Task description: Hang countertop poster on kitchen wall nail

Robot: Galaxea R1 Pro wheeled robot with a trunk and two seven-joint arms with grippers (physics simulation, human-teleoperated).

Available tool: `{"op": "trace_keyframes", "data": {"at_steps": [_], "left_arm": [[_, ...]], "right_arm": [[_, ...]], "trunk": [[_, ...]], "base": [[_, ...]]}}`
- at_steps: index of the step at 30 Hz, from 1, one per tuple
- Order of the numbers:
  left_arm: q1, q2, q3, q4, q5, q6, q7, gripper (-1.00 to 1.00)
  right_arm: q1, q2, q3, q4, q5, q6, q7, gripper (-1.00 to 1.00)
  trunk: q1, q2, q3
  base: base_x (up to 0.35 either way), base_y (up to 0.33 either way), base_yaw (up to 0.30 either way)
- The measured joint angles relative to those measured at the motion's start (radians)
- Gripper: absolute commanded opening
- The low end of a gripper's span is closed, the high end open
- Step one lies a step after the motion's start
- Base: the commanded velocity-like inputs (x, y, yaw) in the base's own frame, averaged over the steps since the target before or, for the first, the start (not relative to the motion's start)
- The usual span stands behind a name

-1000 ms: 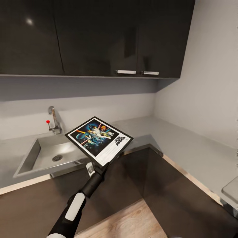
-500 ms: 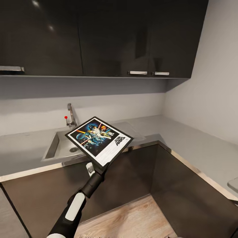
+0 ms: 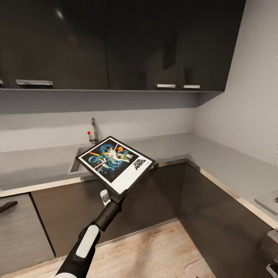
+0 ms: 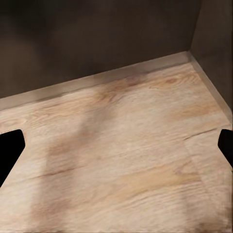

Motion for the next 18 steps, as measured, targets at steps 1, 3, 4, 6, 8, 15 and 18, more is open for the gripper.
{"op": "trace_keyframes", "data": {"at_steps": [1, 3, 4, 6, 8, 15, 18], "left_arm": [[0.0, 0.0, 0.0, 0.0, 0.0, 0.0, 0.0, -1.0], [0.0, 0.0, 0.001, 0.0, 0.0, 0.0, 0.0, -1.0], [0.0, 0.0, 0.001, 0.0, 0.0, 0.0, 0.0, -1.0], [0.0, 0.0, 0.002, 0.0, 0.0, 0.001, 0.0, -1.0], [0.0, 0.0, 0.002, -0.001, 0.0, 0.001, 0.0, -1.0], [0.0, 0.0, -0.003, -0.001, 0.0, 0.001, 0.0, -1.0], [0.0, 0.0, -0.003, -0.001, 0.0, 0.001, 0.0, -1.0]], "right_arm": [[0.0, 0.0, 0.0, 0.0, 0.0, 0.0, 0.0, 1.0], [0.0, 0.0, 0.0, 0.0, 0.0, 0.0, 0.0, 1.0], [0.0, 0.0, 0.0, 0.0, 0.0, 0.001, 0.0, 1.0], [0.0, 0.0, -0.001, 0.0, 0.0, 0.0, 0.0, 1.0], [0.0, 0.0, -0.001, 0.0, 0.0, 0.0, 0.0, 1.0], [0.0, 0.0, -0.001, 0.0, 0.0, 0.0, -0.002, 1.0], [0.0, 0.0, -0.001, 0.0, 0.0, 0.0, -0.003, 1.0]], "trunk": [[0.0, 0.0, 0.0], [0.0, 0.0, 0.0], [0.0, 0.0, 0.0], [0.0, 0.0, 0.0], [0.0, 0.0, 0.0], [0.0, 0.0, 0.0], [0.0, 0.0, 0.0]], "base": [[-0.332, 0.0, 0.002], [-0.332, 0.0, 0.001], [-0.333, 0.0, 0.001], [-0.333, 0.0, 0.051], [-0.333, 0.0, 0.146], [-0.325, 0.0, 0.251], [-0.154, 0.0, 0.285]]}}
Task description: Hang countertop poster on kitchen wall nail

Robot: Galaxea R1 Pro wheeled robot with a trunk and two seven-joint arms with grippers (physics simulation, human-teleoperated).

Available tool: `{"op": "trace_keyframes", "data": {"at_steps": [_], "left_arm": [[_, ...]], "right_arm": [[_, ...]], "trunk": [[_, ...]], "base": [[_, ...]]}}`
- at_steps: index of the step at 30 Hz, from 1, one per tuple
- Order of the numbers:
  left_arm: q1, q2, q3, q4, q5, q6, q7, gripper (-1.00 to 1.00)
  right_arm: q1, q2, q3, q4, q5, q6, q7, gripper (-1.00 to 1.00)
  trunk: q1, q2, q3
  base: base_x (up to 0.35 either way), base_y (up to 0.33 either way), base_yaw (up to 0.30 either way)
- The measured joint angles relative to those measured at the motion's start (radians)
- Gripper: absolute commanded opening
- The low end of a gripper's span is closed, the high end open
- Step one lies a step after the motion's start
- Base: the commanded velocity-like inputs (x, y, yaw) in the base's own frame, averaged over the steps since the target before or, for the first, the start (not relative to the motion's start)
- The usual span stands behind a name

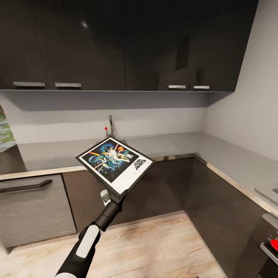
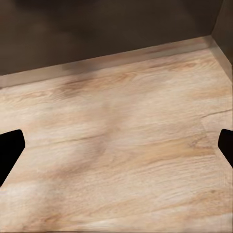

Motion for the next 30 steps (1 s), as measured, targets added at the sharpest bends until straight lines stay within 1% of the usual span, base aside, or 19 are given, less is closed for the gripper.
{"op": "trace_keyframes", "data": {"at_steps": [11, 16, 20, 27, 30], "left_arm": [[0.0, 0.0, 0.001, 0.0, 0.0, 0.0, 0.0, -1.0], [0.0, 0.0, 0.002, 0.0, 0.0, 0.0, 0.0, -1.0], [0.0, 0.0, 0.004, 0.0, 0.0, 0.001, 0.0, -1.0], [0.0, 0.0, 0.008, 0.0, 0.0, 0.039, 0.0, -1.0], [0.0, 0.0, 0.01, 0.0, 0.0, 0.042, 0.0, -1.0]], "right_arm": [[0.0, 0.0, 0.0, 0.0, 0.0, 0.003, -0.002, 1.0], [0.0, 0.0, 0.001, 0.001, 0.0, 0.003, -0.001, 1.0], [0.0, 0.0, 0.001, 0.0, 0.0, 0.003, 0.0, 1.0], [-0.001, -0.001, 0.001, 0.0, 0.0, 0.004, 0.001, 1.0], [-0.001, -0.001, 0.001, 0.0, 0.0, 0.005, 0.001, 1.0]], "trunk": [[0.0, 0.0, 0.0], [0.0, 0.0, 0.0], [0.0, 0.0, 0.0], [0.0, 0.0, -0.005], [0.0, 0.0, -0.01]], "base": [[-0.016, 0.001, 0.292], [-0.027, 0.146, 0.278], [-0.087, 0.257, 0.074], [-0.125, 0.268, 0.011], [-0.072, 0.122, 0.002]]}}
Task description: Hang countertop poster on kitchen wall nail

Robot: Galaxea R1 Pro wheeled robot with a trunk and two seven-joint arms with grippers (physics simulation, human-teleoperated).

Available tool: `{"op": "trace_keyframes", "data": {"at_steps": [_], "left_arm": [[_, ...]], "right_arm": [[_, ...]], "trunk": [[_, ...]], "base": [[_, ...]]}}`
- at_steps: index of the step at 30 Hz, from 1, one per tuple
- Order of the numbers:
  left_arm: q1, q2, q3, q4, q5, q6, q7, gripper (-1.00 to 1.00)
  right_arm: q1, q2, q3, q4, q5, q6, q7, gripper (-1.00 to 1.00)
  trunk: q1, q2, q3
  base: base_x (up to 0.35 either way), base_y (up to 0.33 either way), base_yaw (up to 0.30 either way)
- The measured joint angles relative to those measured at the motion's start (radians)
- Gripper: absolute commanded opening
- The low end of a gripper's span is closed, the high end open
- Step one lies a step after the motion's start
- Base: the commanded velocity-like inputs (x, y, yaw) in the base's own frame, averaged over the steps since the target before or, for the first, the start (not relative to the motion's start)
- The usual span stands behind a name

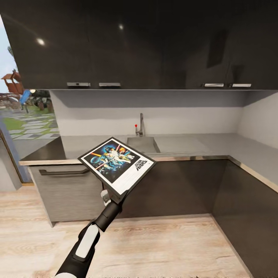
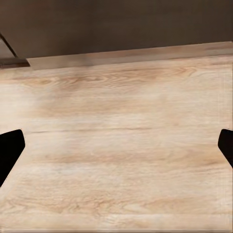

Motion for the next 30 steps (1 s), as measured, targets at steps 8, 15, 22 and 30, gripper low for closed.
{"op": "trace_keyframes", "data": {"at_steps": [8, 15, 22, 30], "left_arm": [[0.0, 0.0, 0.002, 0.0, 0.0, 0.002, 0.0, -1.0], [0.0, 0.0, 0.003, 0.0, 0.0, 0.002, 0.0, -1.0], [0.0, 0.0, 0.003, 0.0, 0.0, 0.002, 0.0, -1.0], [0.0, 0.0, 0.003, 0.0, 0.0, 0.002, 0.0, -1.0]], "right_arm": [[0.0, -0.004, 0.073, 0.006, 0.0, 0.001, 0.0, 1.0], [0.0, -0.006, 0.087, 0.013, 0.0, 0.001, 0.0, 1.0], [0.0, -0.006, 0.088, 0.013, 0.0, 0.001, 0.0, 1.0], [0.0, -0.006, 0.088, 0.013, 0.0, 0.001, 0.0, 1.0]], "trunk": [[0.0, 0.0, -0.013], [0.0, 0.0, -0.024], [0.0, 0.0, -0.035], [0.0, 0.0, -0.048]], "base": [[-0.013, 0.022, 0.0], [-0.001, 0.001, 0.0], [0.0, 0.0, 0.0], [0.0, 0.0, 0.0]]}}
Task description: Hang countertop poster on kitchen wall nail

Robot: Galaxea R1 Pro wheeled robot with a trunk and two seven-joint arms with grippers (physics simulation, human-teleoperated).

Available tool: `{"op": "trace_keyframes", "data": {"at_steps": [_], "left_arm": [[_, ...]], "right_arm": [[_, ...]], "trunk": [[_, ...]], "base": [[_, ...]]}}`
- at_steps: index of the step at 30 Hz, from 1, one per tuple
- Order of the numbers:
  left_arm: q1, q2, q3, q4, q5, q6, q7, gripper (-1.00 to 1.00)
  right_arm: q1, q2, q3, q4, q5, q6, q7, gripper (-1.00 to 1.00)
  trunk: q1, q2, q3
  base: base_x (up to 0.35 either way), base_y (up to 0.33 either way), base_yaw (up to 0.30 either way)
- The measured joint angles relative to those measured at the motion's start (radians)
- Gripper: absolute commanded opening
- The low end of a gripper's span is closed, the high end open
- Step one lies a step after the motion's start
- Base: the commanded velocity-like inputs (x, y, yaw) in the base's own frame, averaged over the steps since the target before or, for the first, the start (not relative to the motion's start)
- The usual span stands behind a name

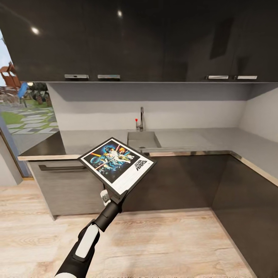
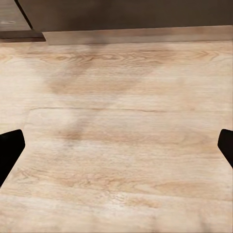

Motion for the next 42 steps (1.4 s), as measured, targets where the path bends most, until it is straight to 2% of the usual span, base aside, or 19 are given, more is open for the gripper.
{"op": "trace_keyframes", "data": {"at_steps": [25, 31, 42], "left_arm": [[0.0, 0.0, 0.0, 0.0, 0.0, 0.0, 0.0, -1.0], [0.0, 0.0, 0.0, 0.0, 0.0, 0.0, 0.0, -1.0], [0.0, 0.0, 0.0, 0.0, 0.0, 0.0, -0.001, -1.0]], "right_arm": [[0.0, 0.0, 0.0, 0.002, 0.0, 0.0, 0.0, 1.0], [0.0, 0.0, 0.002, 0.001, 0.0, -0.002, 0.0, 1.0], [0.0, 0.0, 0.002, 0.0, 0.0, -0.005, 0.0, 1.0]], "trunk": [[0.0, 0.0, -0.04], [0.0, 0.0, -0.046], [0.0, 0.0, -0.047]], "base": [[0.0, 0.0, 0.0], [-0.151, 0.13, 0.007], [-0.104, 0.086, 0.234]]}}
